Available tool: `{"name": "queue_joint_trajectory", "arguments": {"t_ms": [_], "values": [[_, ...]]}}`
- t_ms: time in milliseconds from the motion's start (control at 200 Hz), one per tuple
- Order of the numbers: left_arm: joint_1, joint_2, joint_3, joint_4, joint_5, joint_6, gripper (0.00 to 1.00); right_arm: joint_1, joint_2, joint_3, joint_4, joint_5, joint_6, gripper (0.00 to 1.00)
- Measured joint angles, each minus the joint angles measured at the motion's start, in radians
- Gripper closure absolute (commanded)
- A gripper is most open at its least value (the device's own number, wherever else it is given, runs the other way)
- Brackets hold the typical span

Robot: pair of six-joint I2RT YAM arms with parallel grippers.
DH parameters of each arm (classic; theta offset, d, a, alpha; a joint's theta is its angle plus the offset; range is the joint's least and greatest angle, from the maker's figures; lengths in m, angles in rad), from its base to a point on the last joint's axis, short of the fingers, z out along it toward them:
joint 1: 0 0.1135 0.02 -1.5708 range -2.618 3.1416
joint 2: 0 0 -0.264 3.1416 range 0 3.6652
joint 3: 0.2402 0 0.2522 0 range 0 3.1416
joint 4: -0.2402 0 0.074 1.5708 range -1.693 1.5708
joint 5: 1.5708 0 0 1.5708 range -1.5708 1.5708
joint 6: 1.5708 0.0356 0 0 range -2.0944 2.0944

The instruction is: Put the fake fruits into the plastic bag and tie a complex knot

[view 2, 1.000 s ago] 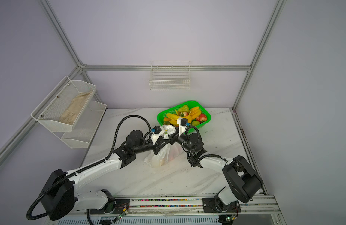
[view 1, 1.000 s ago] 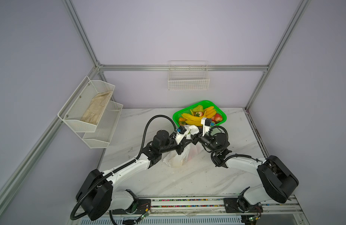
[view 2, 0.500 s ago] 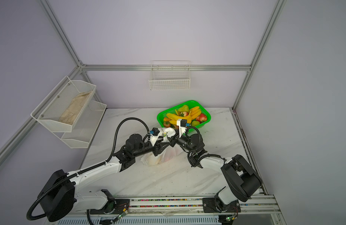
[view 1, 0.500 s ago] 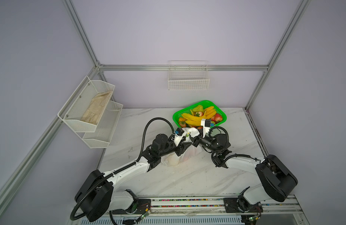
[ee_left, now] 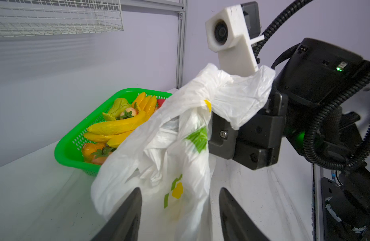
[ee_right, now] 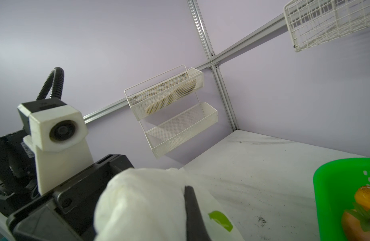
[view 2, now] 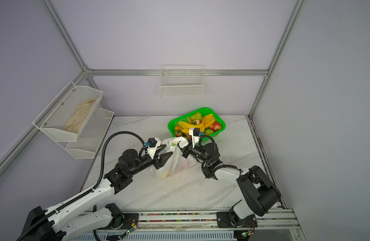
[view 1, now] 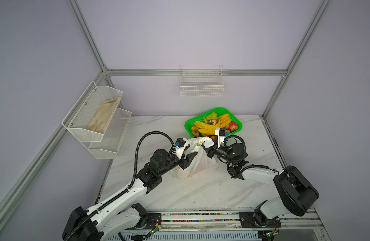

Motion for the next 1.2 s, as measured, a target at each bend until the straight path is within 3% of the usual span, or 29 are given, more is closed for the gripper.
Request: {"name": "queue_joint_trajectory", "arguments": {"t_ms": [210,410,695,1000,1200], "values": [[0.01,-0.07,0.0,-0.015,-0.03,-0.013,0.57,0.0,-0.007,0.002,-0.038,-0.014,-0.047,1.0],[0.01,-0.013,0.002,-0.011,-0.029,-0.02,0.76,0.0,-0.031,0.002,-0.076,-0.027,-0.082,1.0],[0.012,0.116,0.003,-0.016,-0.028,-0.01,0.71,0.0,-0.033,0.002,-0.093,-0.047,-0.096,1.0],[0.012,0.16,0.003,0.027,-0.003,0.006,0.68,-0.002,-0.033,0.002,-0.094,-0.083,-0.097,1.0],[0.012,0.16,0.003,0.054,-0.001,0.014,0.68,-0.035,-0.033,0.005,-0.097,-0.171,-0.102,1.0]]}}
